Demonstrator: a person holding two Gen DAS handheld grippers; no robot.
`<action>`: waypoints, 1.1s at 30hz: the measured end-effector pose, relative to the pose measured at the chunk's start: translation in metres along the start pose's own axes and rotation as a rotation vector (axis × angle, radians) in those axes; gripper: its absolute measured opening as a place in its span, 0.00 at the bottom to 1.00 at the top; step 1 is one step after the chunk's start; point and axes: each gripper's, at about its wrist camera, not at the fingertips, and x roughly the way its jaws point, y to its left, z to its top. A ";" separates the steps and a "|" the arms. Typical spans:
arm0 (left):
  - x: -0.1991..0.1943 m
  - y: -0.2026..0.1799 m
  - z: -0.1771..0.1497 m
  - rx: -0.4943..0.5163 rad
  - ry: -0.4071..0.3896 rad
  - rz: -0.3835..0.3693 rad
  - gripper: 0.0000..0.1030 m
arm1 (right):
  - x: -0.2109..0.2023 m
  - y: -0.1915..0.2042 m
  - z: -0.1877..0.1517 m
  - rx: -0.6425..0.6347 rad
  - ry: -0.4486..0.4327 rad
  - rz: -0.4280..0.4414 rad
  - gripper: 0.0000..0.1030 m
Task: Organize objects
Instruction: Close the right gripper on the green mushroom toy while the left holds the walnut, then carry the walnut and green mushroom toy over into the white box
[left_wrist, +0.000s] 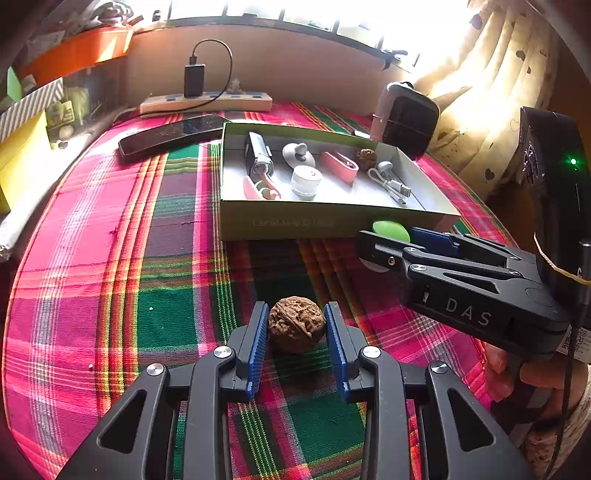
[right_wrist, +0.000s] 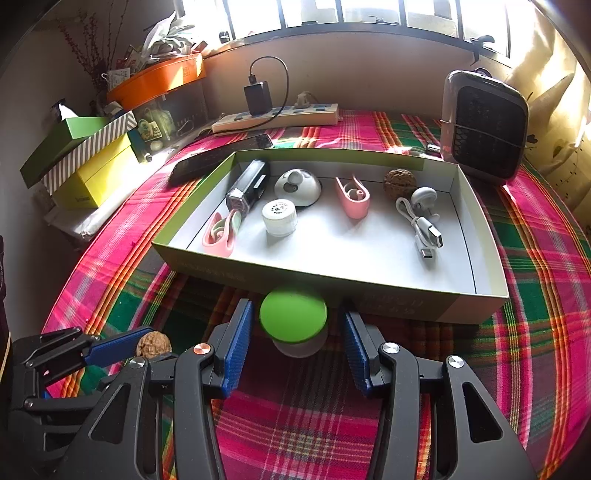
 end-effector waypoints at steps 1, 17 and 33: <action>0.000 0.000 0.000 0.000 0.000 0.000 0.28 | 0.000 0.000 0.000 0.000 -0.001 0.002 0.47; 0.000 0.000 0.000 -0.001 -0.001 -0.001 0.28 | -0.003 0.001 0.000 0.000 -0.016 0.003 0.34; 0.000 -0.001 0.000 -0.001 -0.001 0.000 0.28 | -0.003 0.001 -0.001 -0.003 -0.016 0.005 0.34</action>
